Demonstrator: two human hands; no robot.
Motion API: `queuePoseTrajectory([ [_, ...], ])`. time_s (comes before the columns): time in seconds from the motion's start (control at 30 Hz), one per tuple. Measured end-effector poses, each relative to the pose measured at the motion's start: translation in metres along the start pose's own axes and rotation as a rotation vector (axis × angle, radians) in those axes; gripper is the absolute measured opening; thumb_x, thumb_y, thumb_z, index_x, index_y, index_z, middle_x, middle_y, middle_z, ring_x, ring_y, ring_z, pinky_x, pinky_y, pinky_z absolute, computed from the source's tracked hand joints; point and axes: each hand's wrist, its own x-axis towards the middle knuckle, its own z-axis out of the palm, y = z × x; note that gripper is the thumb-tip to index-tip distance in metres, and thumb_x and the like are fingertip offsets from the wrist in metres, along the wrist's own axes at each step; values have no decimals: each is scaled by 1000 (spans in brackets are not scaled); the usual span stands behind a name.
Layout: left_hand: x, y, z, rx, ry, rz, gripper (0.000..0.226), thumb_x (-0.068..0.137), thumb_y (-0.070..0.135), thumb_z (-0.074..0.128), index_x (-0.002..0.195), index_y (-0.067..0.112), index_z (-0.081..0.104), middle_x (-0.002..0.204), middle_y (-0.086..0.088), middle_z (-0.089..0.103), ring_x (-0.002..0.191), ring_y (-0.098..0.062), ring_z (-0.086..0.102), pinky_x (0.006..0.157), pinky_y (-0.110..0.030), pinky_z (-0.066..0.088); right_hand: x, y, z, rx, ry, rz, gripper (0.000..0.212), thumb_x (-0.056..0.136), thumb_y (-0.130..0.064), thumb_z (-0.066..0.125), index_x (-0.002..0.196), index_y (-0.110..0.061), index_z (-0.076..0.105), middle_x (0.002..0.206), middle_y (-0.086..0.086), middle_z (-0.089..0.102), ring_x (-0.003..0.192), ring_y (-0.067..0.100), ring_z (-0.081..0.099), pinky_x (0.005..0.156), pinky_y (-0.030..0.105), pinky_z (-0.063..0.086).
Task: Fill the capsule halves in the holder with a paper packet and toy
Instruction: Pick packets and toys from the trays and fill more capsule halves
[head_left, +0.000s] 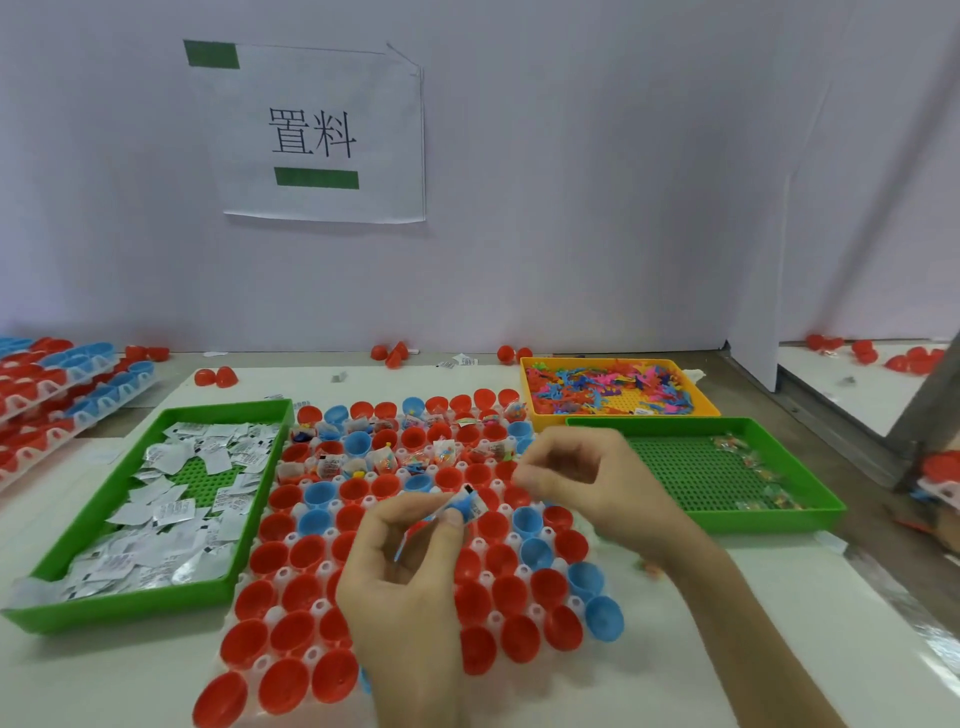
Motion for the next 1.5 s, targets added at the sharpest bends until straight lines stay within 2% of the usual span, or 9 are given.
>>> queuePoseTrajectory([
  [0.13,3,1,-4,-5,12,12,33,81,-8,73,76,24,72,81,0,76,77,-19,75,71,-20,59,-2,23,-47,-449,365,113,15,88,-20,74,79,-31,70,79,-15,70,75,-1,62,71,14,47],
  [0.27,6,3,-6,-6,30,11,35,80,-7,73,74,27,72,83,2,76,80,-18,75,75,-31,58,-23,56,-101,-622,548,563,14,84,-35,77,96,-34,69,106,-9,68,108,20,61,100,42,43],
  [0.4,5,4,-5,-16,33,-2,31,80,-5,73,76,26,72,83,2,76,81,-16,75,78,-33,56,-36,71,-124,-623,634,788,36,78,-44,82,109,-34,67,123,0,66,126,32,52,107,47,33],
  [0.57,3,5,-5,-13,25,-4,30,81,-6,73,76,24,72,85,0,75,81,-19,74,77,-34,56,-37,50,-110,-455,562,483,11,83,-19,80,89,-24,73,96,-3,73,97,21,65,80,36,49],
  [0.7,4,8,-4,-10,4,26,34,80,-7,73,75,26,72,86,-3,74,81,-20,74,74,-31,58,-58,22,-78,-494,253,301,21,75,-14,85,71,-31,74,74,-14,73,65,3,62,62,15,46],
  [0.87,5,5,-2,-16,-3,9,28,80,-6,74,76,22,71,84,-1,74,77,-13,73,71,-20,59,-85,35,-50,-561,160,356,25,71,-15,86,83,-34,75,86,-13,70,81,1,63,70,9,43],
  [1.07,-4,7,5,35,-102,-9,30,79,-6,75,77,24,72,85,-2,75,81,-17,74,73,-25,60,-89,46,-37,-529,273,323,29,79,-3,78,72,-31,74,76,-8,71,74,7,61,64,12,43],
  [1.23,-4,10,5,83,-179,13,39,79,-10,74,77,29,72,82,0,75,80,-13,73,75,-17,56,-60,8,-29,-188,367,109,28,85,-1,74,84,-29,78,87,-14,77,83,7,71,76,20,55],
  [1.5,-3,10,0,142,-261,64,31,76,-14,74,80,17,70,79,0,76,77,-13,72,67,-13,55,2,-20,7,59,-3,20,17,86,-6,75,88,-22,79,91,0,77,88,16,74,82,26,57],
])
